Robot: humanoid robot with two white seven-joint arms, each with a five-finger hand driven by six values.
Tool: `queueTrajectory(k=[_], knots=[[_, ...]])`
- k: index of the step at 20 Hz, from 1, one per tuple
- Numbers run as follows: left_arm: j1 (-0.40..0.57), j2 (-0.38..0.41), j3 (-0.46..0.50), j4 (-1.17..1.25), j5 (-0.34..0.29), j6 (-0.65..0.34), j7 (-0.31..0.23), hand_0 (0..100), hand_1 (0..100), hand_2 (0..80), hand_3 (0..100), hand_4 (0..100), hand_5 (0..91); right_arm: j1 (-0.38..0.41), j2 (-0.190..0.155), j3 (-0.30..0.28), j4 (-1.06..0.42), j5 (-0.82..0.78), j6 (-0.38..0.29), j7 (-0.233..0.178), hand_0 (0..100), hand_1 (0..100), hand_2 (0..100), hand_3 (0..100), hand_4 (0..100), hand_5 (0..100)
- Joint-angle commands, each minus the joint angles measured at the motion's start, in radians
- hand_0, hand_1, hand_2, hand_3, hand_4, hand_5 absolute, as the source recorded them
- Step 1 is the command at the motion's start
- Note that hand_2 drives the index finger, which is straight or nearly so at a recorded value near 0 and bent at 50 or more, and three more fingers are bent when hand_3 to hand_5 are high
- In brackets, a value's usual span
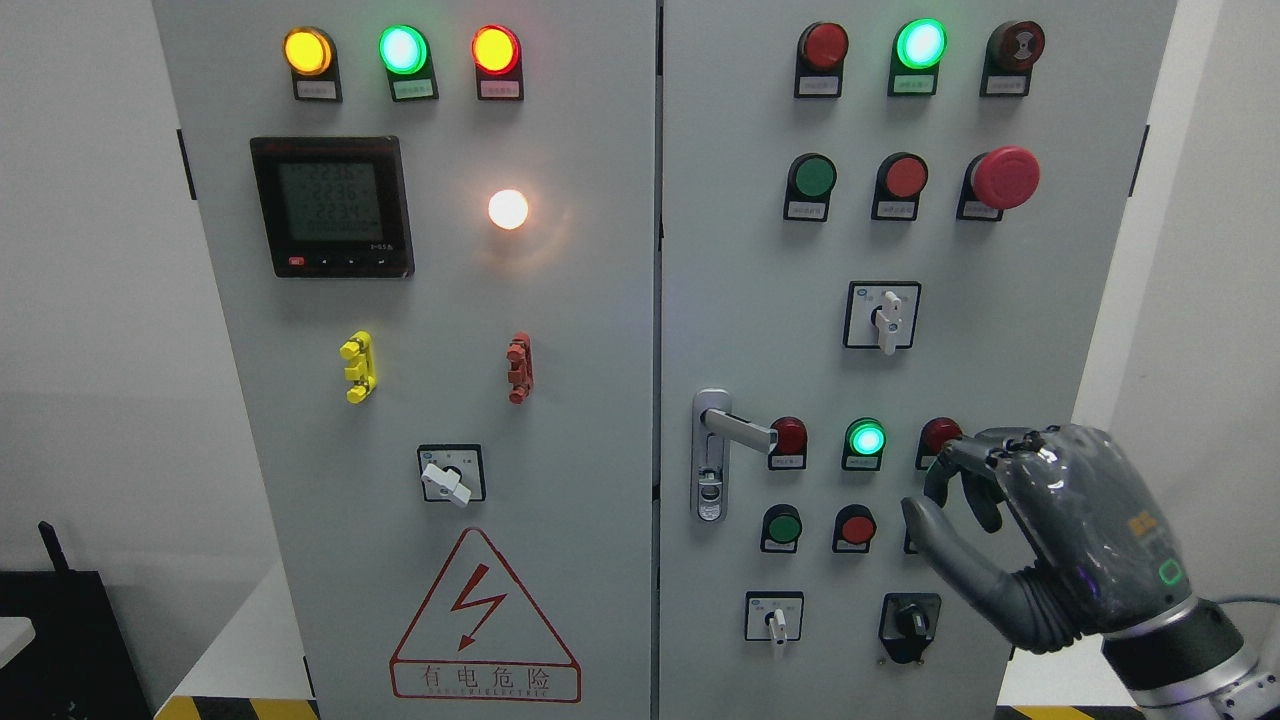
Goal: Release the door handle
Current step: 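Raise the open right hand back up toward the cabinet door, then move the right hand toward the silver handle beside the green light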
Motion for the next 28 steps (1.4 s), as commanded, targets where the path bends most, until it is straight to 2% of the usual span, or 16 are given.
queueTrajectory(k=[1,4,8,11,14,18,21,24,28], knots=[[0.000,0.000,0.001,-0.031,-0.001,0.000,0.001,12,39,0.0,0,0,0.0,-0.093,0.004,0.129,0.000,-0.005,0.069,-0.002,54,10,65,100,99,99],[0.000,0.000,-0.001,-0.031,0.001,0.000,0.001,12,39,0.0,0,0,0.0,-0.115,0.019,0.145,0.000,-0.005,0.088,-0.034,52,13,64,100,99,99],[0.000,0.000,-0.001,-0.031,0.001,0.000,0.001,12,39,0.0,0,0,0.0,-0.113,0.023,0.183,0.000,-0.005,0.086,-0.152,50,15,62,100,96,99],[0.000,0.000,-0.001,-0.031,-0.001,0.000,0.001,12,39,0.0,0,0,0.0,-0.112,0.020,0.210,0.000,-0.011,0.092,-0.166,49,15,62,100,96,99],[0.000,0.000,-0.001,-0.031,-0.001,0.000,0.001,12,39,0.0,0,0,0.0,-0.112,0.024,0.212,0.000,-0.031,0.092,-0.192,49,14,61,100,96,99],[0.000,0.000,-0.001,-0.031,-0.001,0.000,0.001,12,39,0.0,0,0,0.0,-0.106,0.020,0.226,0.000,-0.114,0.092,-0.198,50,13,61,100,96,99],[0.000,0.000,-0.001,-0.031,-0.001,0.000,0.001,12,39,0.0,0,0,0.0,-0.115,0.003,0.226,0.000,-0.143,0.112,-0.200,51,12,62,100,96,99],[0.000,0.000,-0.001,-0.031,0.001,0.000,0.001,12,39,0.0,0,0,0.0,-0.118,-0.031,0.229,0.000,-0.146,0.117,-0.195,51,12,65,100,96,99],[0.000,0.000,-0.001,-0.031,-0.001,0.000,0.001,12,39,0.0,0,0,0.0,-0.126,-0.114,0.241,0.000,-0.198,0.131,-0.194,51,13,65,100,97,99]])
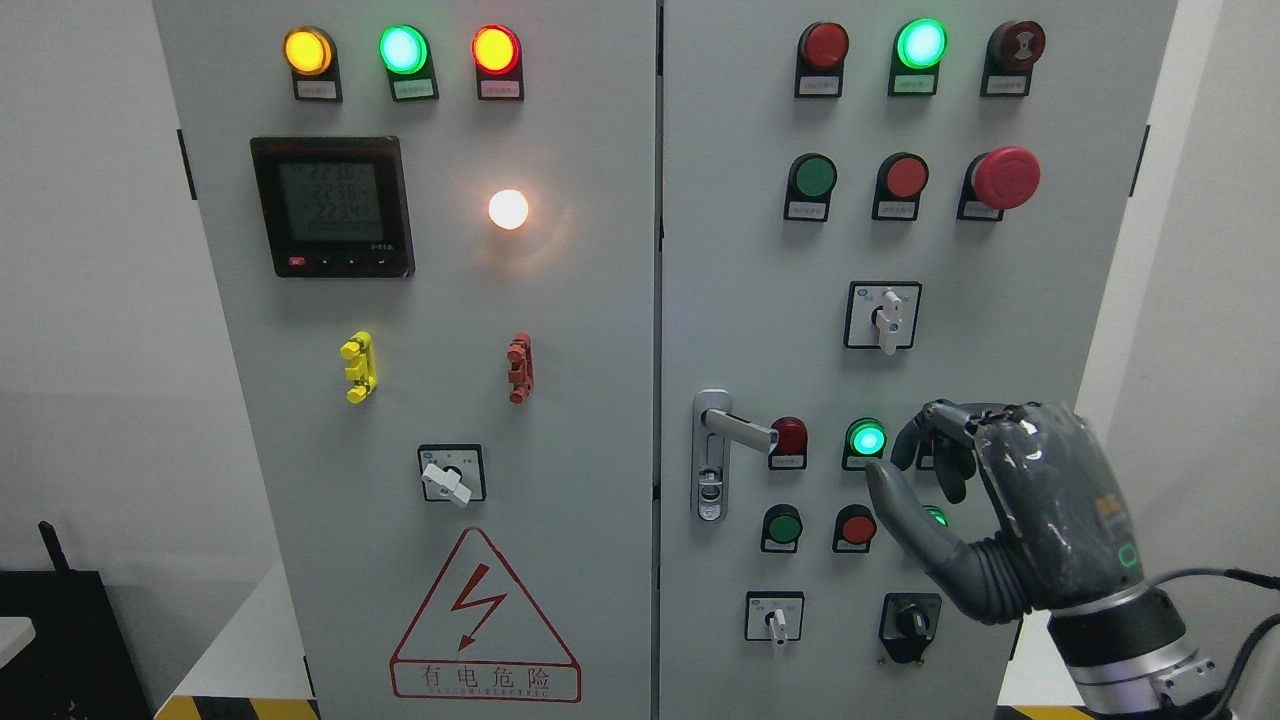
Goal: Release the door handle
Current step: 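Move the right hand toward the silver handle beside the green light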
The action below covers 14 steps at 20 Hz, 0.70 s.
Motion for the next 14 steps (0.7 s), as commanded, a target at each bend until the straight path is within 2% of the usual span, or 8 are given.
queueTrajectory(k=[1,6,8,11,14], knots=[[0.000,0.000,0.001,-0.031,-0.001,0.000,0.001,12,39,0.0,0,0,0.0,-0.012,-0.120,0.040,0.000,-0.080,0.014,0.006,52,13,65,100,97,99],[0.000,0.000,0.001,-0.031,0.001,0.000,0.001,12,39,0.0,0,0,0.0,-0.035,-0.170,0.052,0.000,-0.118,0.028,0.009,52,13,62,100,97,99],[0.000,0.000,0.001,-0.031,0.000,0.000,0.001,12,39,0.0,0,0,0.0,-0.075,-0.192,0.086,-0.001,-0.134,0.028,0.009,52,13,62,100,97,99],[0.000,0.000,0.001,-0.031,0.000,0.000,0.001,12,39,0.0,0,0,0.0,-0.151,-0.197,0.155,0.000,-0.142,0.028,0.009,52,13,62,100,97,99],[0.000,0.000,0.001,-0.031,0.001,0.000,0.001,12,39,0.0,0,0,0.0,-0.196,-0.194,0.218,-0.001,-0.142,0.023,0.011,52,13,62,100,97,99]])
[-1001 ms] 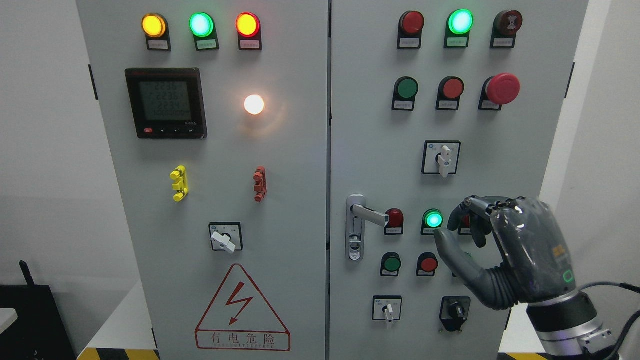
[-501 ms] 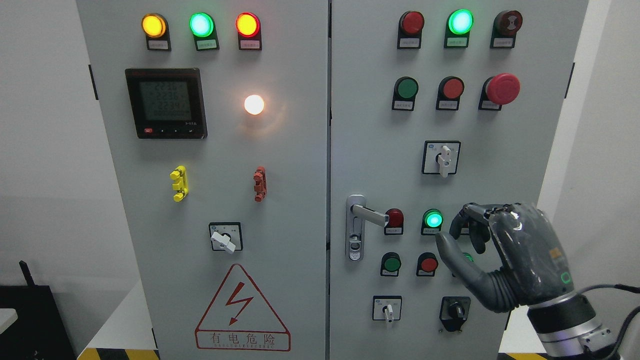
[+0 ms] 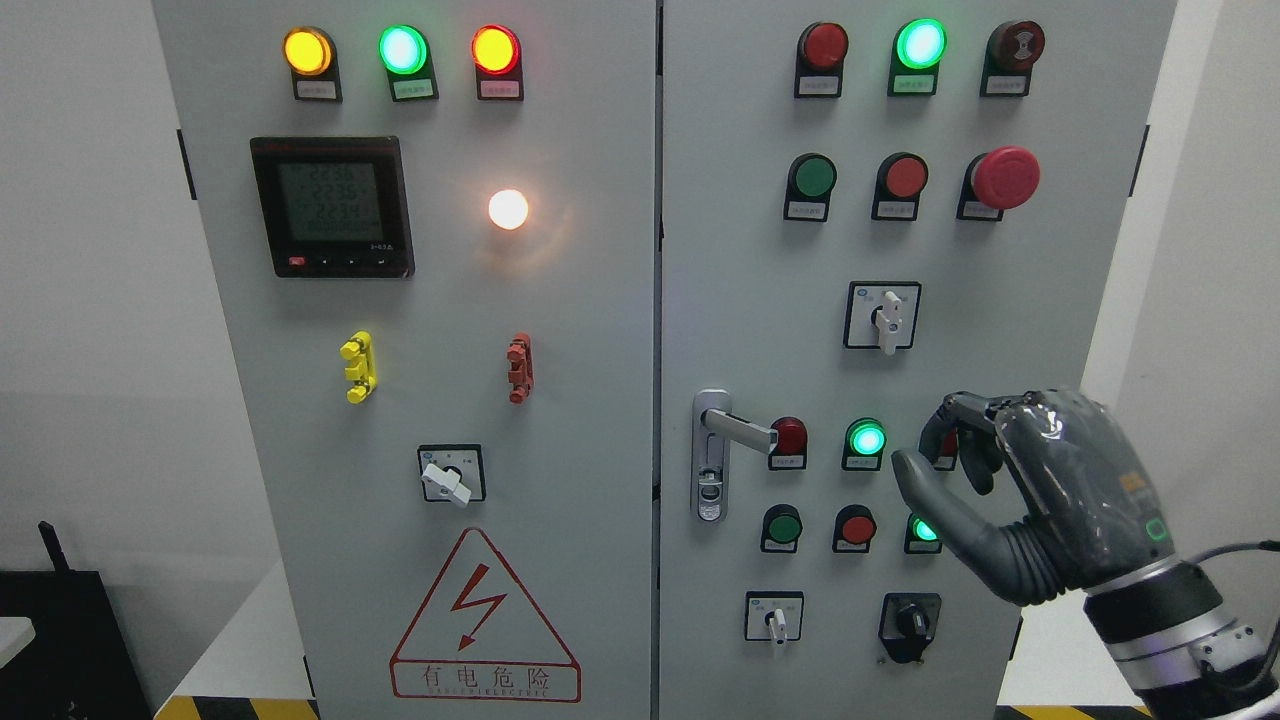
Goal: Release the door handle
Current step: 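Move the right hand toward the silver handle beside the green light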
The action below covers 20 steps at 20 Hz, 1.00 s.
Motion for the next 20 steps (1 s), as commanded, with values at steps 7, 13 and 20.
queueTrajectory(k=[7,13,20], knots=[[0.000,0.000,-0.001,-0.031,-0.001,0.000,0.001,12,39,0.0,0,0,0.0,-0.105,-0.054,0.183,0.001,-0.145,-0.002,0.004,52,12,51,100,97,99],[0.000,0.000,-0.001,-0.031,0.001,0.000,0.001,12,39,0.0,0,0,0.0,-0.148,-0.054,0.185,-0.001,-0.224,0.003,0.027,51,15,39,100,97,99],[0.000,0.000,0.001,-0.031,-0.001,0.000,0.001,12,39,0.0,0,0,0.0,-0.194,-0.054,0.193,-0.001,-0.222,0.058,0.078,50,18,43,100,96,99]])
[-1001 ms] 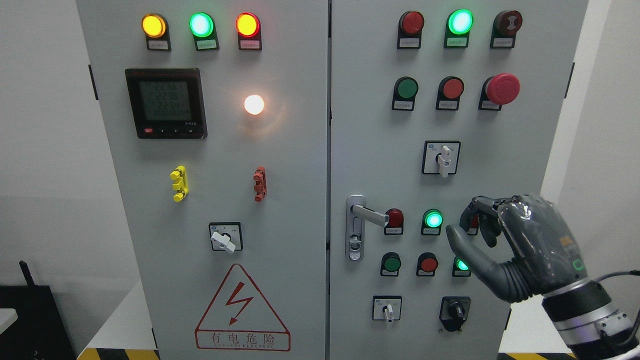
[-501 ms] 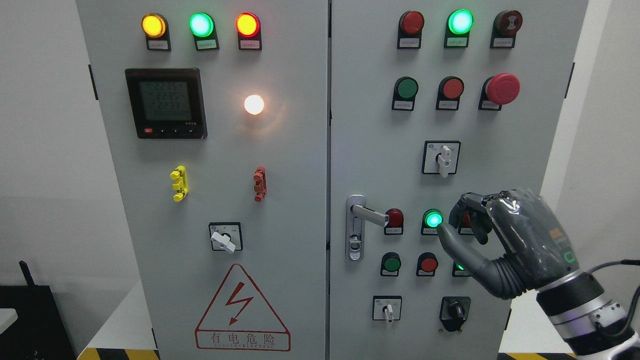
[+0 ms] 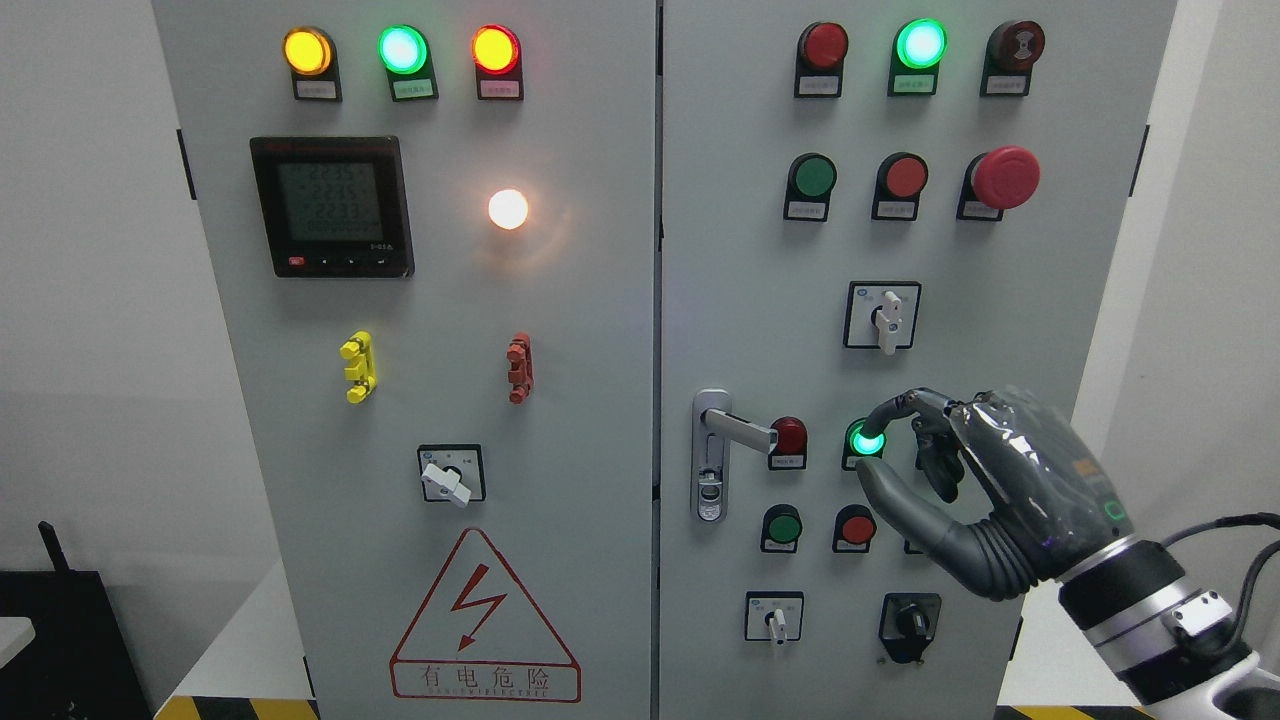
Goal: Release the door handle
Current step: 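Move the right hand toward the silver handle beside the green light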
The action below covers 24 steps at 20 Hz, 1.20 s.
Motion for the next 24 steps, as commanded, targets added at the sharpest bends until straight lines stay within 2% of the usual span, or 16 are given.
queueTrajectory(k=[1,5,6,8,11,13,16,24], knots=[[0.000,0.000,0.000,-0.031,0.001,0.000,0.001,12,39,0.0,0,0,0.0,-0.045,-0.009,0.037,0.001,-0.027,0.013,0.011,50,18,44,100,96,99],[0.000,0.000,0.000,-0.031,0.000,0.000,0.001,12,39,0.0,0,0,0.0,-0.082,0.010,0.064,0.000,-0.024,0.062,0.011,49,19,49,100,96,99],[0.000,0.000,0.000,-0.031,0.000,0.000,0.001,12,39,0.0,0,0,0.0,-0.093,0.027,0.074,0.000,-0.024,0.072,0.011,49,19,50,100,100,100],[0.000,0.000,0.000,-0.031,0.001,0.000,0.001,12,39,0.0,0,0,0.0,-0.122,0.071,0.100,0.000,-0.024,0.098,0.011,49,18,52,100,100,100],[0.000,0.000,0.000,-0.031,0.000,0.000,0.001,12,39,0.0,0,0,0.0,-0.171,0.148,0.149,0.000,-0.024,0.179,0.011,48,18,53,100,100,100],[0.000,0.000,0.001,-0.031,0.001,0.000,0.001,12,39,0.0,0,0,0.0,-0.190,0.177,0.172,0.000,-0.024,0.226,0.011,48,18,53,100,100,100],[0.000,0.000,0.001,-0.031,0.000,0.000,0.001,12,39,0.0,0,0,0.0,-0.196,0.180,0.179,0.001,-0.024,0.263,0.011,48,19,51,100,100,100],[0.000,0.000,0.001,-0.031,0.001,0.000,0.001,12,39,0.0,0,0,0.0,-0.200,0.199,0.179,0.001,-0.024,0.276,0.011,48,19,49,100,100,100]])
